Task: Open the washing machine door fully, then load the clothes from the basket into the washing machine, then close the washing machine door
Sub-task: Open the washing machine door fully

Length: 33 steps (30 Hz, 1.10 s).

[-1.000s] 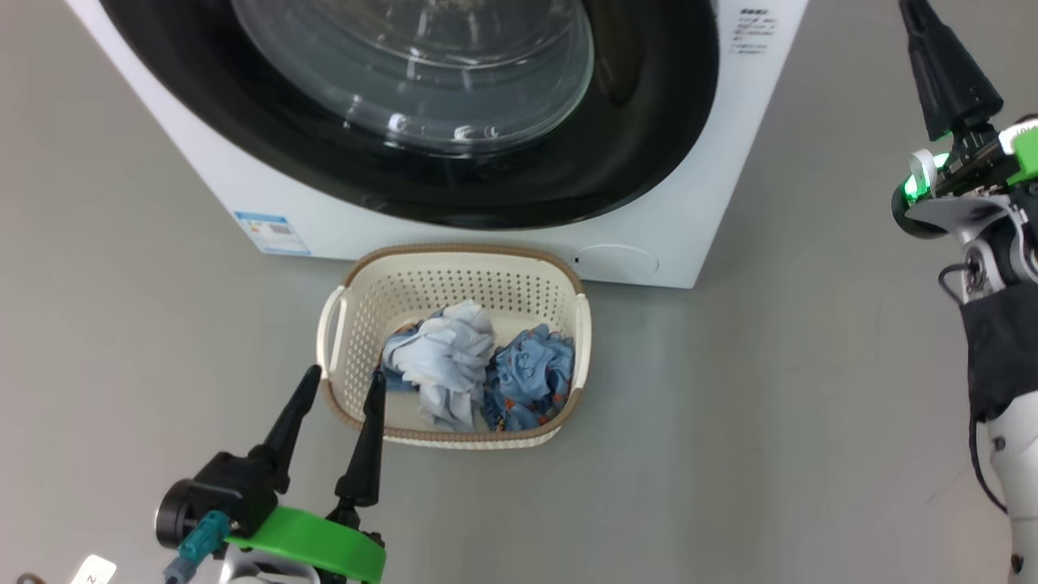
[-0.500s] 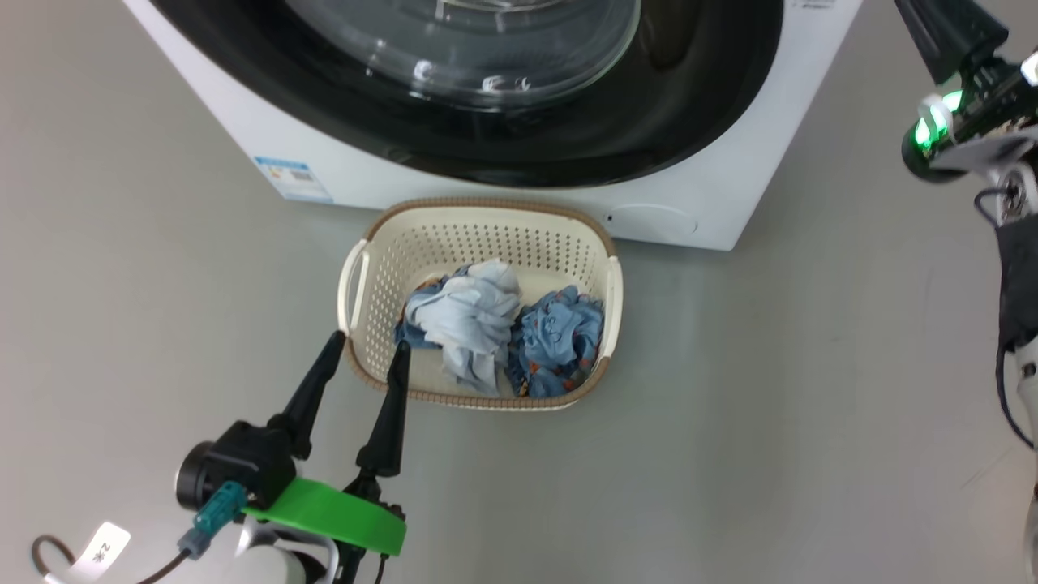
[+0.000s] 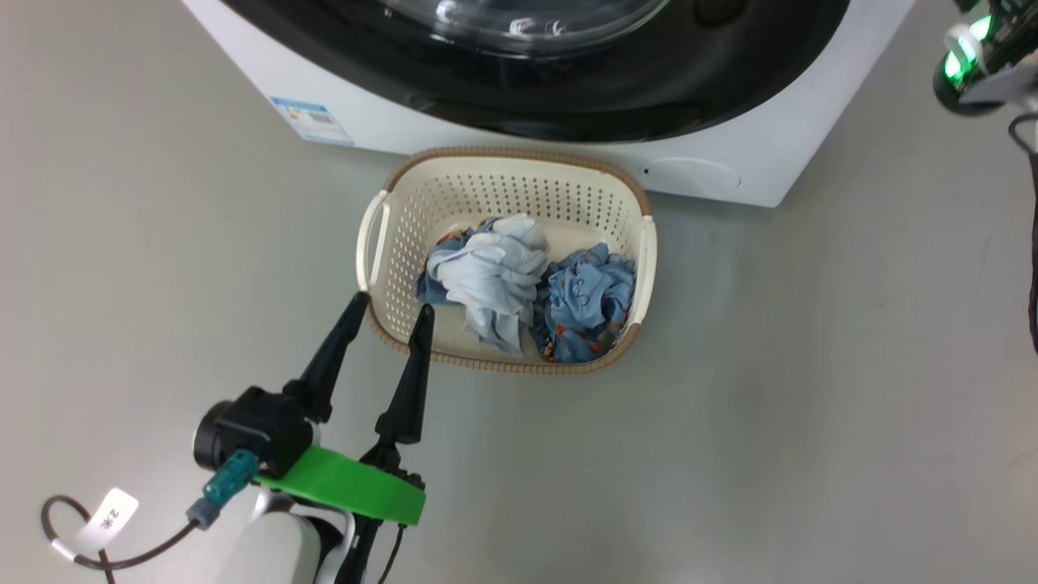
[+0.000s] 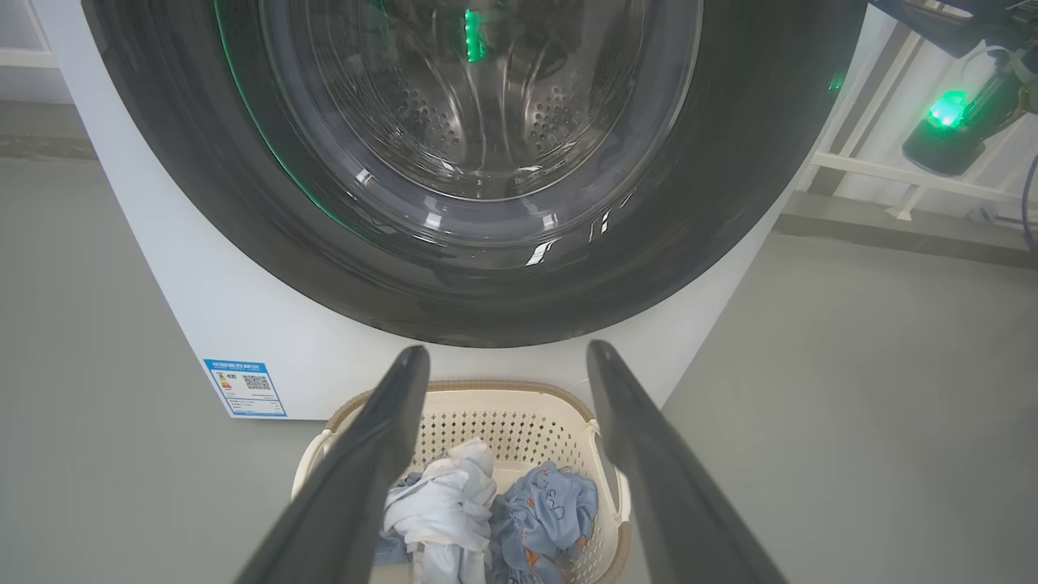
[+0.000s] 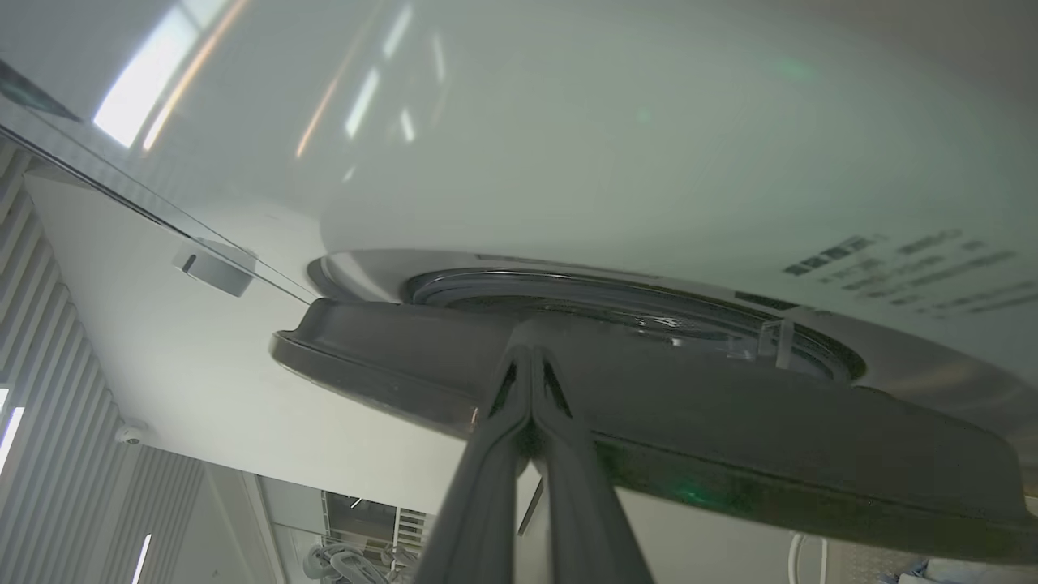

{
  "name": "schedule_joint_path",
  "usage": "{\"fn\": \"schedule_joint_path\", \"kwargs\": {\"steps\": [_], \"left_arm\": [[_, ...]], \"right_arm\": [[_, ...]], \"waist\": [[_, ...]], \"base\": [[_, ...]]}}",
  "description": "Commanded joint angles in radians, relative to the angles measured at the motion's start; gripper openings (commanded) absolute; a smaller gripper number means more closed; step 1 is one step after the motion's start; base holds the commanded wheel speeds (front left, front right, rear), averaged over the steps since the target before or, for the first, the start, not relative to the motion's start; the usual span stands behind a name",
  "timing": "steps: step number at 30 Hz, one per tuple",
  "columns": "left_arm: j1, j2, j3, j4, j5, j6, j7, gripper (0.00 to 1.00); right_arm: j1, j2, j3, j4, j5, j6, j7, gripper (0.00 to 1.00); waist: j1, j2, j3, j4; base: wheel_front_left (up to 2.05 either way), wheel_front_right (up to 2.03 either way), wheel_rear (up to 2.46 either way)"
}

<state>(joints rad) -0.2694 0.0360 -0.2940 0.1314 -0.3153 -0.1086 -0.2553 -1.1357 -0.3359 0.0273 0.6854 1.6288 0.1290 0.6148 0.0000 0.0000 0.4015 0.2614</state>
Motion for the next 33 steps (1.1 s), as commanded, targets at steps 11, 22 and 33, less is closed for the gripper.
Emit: {"fn": "schedule_joint_path", "kwargs": {"steps": [11,22,33], "left_arm": [[-0.054,0.014,0.006,-0.038,-0.027,0.018,-0.006,1.0],[-0.063,0.014,-0.003,-0.031,-0.035,0.026,-0.006,1.0],[-0.034,0.014,0.024,-0.022,-0.015,0.018,-0.006,1.0]], "right_arm": [[-0.073,0.003,0.034,-0.017,-0.055,0.002,-0.002,0.0],[-0.06,0.018,0.072,-0.03,-0.074,0.002,0.024,0.0],[0.045,0.058,0.13,-0.083,-0.075,0.002,0.075,0.0]], "waist": [[0.0,0.0,0.054,0.029],[0.0,0.0,0.05,0.031],[0.0,0.0,0.002,0.001]], "base": [[0.0,0.0,0.0],[0.0,0.0,0.0],[0.0,0.0,0.0]]}}
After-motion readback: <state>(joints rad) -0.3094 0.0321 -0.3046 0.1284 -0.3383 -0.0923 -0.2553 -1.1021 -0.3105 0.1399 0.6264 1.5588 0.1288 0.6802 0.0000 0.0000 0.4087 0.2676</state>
